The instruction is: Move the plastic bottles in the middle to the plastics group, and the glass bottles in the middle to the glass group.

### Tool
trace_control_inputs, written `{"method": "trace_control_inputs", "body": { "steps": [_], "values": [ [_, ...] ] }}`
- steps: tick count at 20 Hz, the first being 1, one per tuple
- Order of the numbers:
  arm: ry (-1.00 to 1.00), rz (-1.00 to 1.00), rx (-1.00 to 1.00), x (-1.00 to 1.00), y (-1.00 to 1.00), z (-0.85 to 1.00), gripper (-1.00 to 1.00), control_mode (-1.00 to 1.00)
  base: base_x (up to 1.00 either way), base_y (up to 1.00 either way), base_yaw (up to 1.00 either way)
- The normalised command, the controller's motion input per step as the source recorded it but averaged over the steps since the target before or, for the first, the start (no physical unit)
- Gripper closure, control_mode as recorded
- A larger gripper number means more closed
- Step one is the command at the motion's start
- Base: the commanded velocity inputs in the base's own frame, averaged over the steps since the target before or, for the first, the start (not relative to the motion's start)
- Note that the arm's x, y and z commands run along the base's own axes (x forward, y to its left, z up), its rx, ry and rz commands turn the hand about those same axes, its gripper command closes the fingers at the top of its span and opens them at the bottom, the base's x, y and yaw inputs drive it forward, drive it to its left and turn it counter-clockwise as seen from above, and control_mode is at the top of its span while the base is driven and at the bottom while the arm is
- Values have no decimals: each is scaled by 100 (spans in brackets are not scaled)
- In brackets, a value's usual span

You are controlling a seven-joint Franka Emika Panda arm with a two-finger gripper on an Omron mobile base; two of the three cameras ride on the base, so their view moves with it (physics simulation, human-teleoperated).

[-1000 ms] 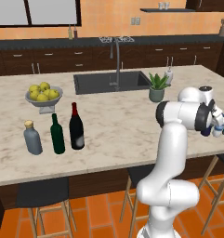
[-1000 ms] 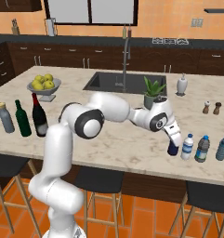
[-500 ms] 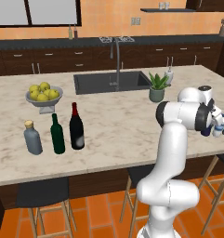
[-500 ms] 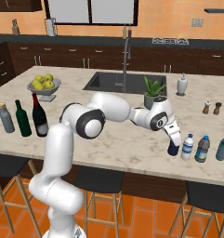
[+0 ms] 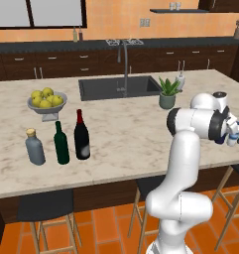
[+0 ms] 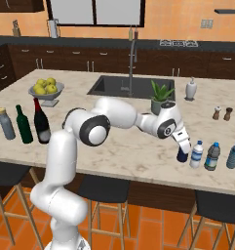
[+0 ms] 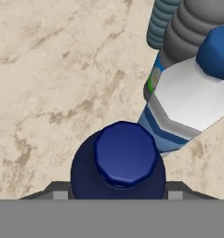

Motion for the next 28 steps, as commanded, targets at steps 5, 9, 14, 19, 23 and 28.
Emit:
{"method": "trace_control_inputs", "body": {
  "steps": [5, 9, 14, 19, 23, 28],
  "values": [
    [0, 0, 0, 0, 0, 0, -100, -100, 0, 0, 0],
    [0, 0, 0, 0, 0, 0, -100, -100, 0, 0, 0],
    [0, 0, 0, 0, 0, 3, -100, -100, 0, 0, 0],
    [-3, 0, 0, -21, 0, 59, -100, -100, 0, 0, 0],
    [-5, 0, 0, -32, 2, 80, -100, -100, 0, 0, 0],
    [-3, 7, 1, -52, 19, 73, -100, -100, 0, 0, 0]
  ]
}}
